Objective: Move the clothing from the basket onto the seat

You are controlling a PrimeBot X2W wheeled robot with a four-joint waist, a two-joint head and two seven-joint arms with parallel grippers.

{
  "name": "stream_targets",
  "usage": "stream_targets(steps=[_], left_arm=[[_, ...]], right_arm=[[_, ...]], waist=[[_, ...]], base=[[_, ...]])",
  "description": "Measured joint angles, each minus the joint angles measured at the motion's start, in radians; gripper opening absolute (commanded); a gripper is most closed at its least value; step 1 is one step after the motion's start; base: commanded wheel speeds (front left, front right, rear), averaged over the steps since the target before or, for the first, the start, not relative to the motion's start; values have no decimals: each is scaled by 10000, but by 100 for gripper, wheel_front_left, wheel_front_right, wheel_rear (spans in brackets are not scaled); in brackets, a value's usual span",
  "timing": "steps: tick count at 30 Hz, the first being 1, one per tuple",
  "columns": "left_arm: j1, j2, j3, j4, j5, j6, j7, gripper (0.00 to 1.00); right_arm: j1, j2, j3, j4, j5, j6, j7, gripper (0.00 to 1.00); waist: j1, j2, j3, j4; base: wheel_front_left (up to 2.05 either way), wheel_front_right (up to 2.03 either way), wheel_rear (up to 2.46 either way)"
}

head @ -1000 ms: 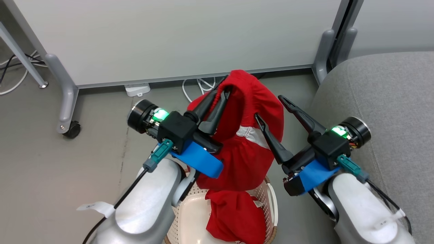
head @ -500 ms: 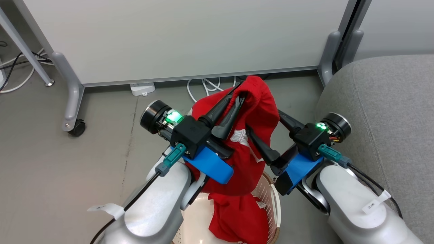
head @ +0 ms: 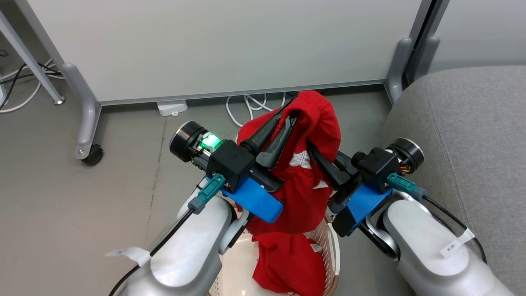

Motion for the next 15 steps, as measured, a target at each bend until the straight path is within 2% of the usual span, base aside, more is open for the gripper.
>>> stream_targets(steps=[14,15], left_arm=[[0,19,19,17,52,-15,0,0],[0,19,33,54,50,-15,0,10]], right_arm=[[23,17,-119,-77,23,0,0,0],[28,21,-140,-84,25,0,0,0]], waist=[[0,0,37,23],[0,0,35,23]], base=[[0,0,0],[0,0,0]])
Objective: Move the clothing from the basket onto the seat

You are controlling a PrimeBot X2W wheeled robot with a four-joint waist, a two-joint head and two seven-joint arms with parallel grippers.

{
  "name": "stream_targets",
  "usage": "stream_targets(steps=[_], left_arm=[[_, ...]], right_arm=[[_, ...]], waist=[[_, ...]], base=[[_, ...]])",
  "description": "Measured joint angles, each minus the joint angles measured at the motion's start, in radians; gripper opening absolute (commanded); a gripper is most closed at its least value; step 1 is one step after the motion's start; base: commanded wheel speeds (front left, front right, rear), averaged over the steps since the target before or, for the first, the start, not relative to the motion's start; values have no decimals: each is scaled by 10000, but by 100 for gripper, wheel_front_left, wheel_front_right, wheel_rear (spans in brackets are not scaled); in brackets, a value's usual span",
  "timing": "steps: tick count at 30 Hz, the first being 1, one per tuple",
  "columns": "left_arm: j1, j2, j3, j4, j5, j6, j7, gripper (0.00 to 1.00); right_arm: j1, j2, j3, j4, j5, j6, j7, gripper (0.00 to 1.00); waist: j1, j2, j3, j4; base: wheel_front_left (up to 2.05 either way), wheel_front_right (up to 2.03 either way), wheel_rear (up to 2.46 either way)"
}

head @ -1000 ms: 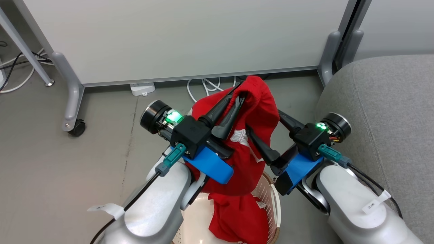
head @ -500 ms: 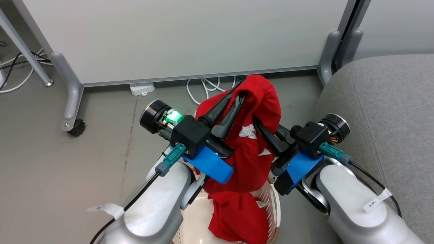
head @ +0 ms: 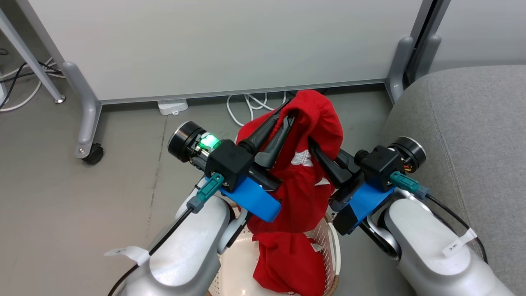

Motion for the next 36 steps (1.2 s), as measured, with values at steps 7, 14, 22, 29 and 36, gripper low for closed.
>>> stream_targets(steps=[7,14,22,29,36], left_arm=[[4,-23,19,84,-56,0,0,100],[36,-4,2,102,2,0,0,100],[355,73,-226,100,35,0,-2,100],[472,67,-784,61,35,-2,-2,100],[480,75,-1114,46,6,-40,-12,100]], right_arm=[[88,31,-286,-86,-36,0,0,0],[146,100,-859,-134,-221,0,0,0],[374,242,-1937,-303,-566,0,0,0],[581,355,-2600,-372,-796,-2,0,0],[659,491,-3135,-506,-932,0,0,0]], waist=[[0,0,64,26],[0,0,199,77],[0,0,345,0],[0,0,515,-289],[0,0,795,-763]], base=[[0,0,0],[0,0,0],[0,0,0],[0,0,0],[0,0,0]])
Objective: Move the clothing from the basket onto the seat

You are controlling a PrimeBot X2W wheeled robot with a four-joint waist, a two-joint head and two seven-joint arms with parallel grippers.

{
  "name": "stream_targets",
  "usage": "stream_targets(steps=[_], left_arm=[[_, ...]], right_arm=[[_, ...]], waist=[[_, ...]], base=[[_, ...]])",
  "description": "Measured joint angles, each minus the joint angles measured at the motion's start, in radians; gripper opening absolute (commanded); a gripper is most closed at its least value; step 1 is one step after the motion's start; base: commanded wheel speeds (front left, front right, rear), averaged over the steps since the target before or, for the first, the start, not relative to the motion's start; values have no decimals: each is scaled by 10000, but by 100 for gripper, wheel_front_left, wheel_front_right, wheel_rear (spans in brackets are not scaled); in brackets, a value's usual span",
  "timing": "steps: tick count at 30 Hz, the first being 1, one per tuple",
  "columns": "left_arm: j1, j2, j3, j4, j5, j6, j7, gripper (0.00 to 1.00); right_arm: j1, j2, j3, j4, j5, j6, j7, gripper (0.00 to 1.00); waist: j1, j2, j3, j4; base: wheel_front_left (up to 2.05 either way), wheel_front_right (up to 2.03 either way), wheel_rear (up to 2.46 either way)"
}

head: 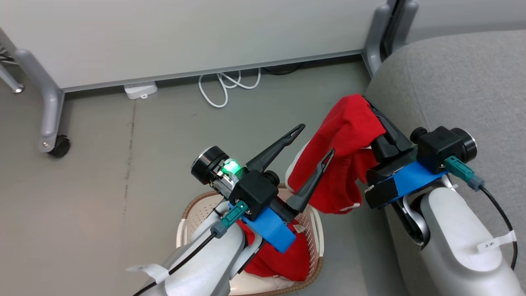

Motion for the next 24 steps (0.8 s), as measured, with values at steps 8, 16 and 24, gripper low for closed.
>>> stream_targets(steps=[8,16,24], left_arm=[[-8,186,199,-104,81,0,0,100],[-83,362,320,-111,161,0,2,100],[-262,474,244,-56,165,0,2,100]], right_arm=[[178,90,-665,-282,-109,-2,0,0],[461,251,-1429,-702,-232,-2,0,0],[769,464,-2084,-1041,-309,-2,0,0]], waist=[[0,0,432,-652],[1,0,844,-1310],[0,0,1115,-1899]], base=[[0,0,0],[0,0,0],[0,0,0]])
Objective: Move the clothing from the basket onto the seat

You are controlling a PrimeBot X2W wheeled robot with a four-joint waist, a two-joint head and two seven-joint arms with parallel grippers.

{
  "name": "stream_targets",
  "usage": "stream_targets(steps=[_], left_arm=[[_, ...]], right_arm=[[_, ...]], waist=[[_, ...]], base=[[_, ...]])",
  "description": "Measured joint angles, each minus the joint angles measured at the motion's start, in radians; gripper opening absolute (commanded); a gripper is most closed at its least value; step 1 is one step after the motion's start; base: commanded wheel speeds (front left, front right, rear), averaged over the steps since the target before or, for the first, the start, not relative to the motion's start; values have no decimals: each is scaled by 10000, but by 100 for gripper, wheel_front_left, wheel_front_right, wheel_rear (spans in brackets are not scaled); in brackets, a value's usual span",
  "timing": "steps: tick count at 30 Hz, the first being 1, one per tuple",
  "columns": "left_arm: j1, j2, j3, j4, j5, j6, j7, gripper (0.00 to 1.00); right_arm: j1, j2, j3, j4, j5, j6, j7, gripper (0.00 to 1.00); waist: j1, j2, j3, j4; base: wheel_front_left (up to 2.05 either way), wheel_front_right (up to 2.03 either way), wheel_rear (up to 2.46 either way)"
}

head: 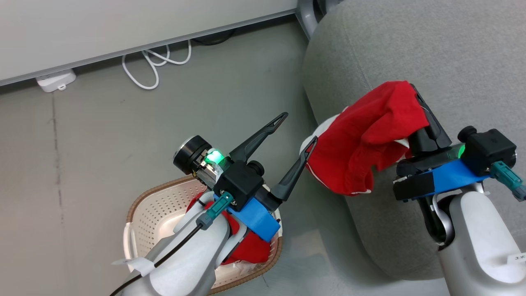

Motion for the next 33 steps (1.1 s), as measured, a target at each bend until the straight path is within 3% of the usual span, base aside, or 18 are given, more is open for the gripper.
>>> stream_targets(steps=[8,18,28,33], left_arm=[[-171,54,-188,109,-36,0,0,100],[-390,173,-257,75,-65,0,0,100],[-1165,347,-303,-58,104,0,8,100],[-1691,443,-414,-244,234,0,77,100]], right_arm=[[370,148,-522,-209,-2,0,0,0],[412,311,-980,-731,0,0,2,0],[-2064,-209,-2255,-1710,-52,0,0,0],[-3458,-909,-3382,-1994,-176,0,0,0]], waist=[[0,0,194,-574],[0,0,512,-813],[0,0,1679,-749],[0,0,2539,-627]], base=[[0,0,0],[0,0,0],[0,0,0],[0,0,0]])
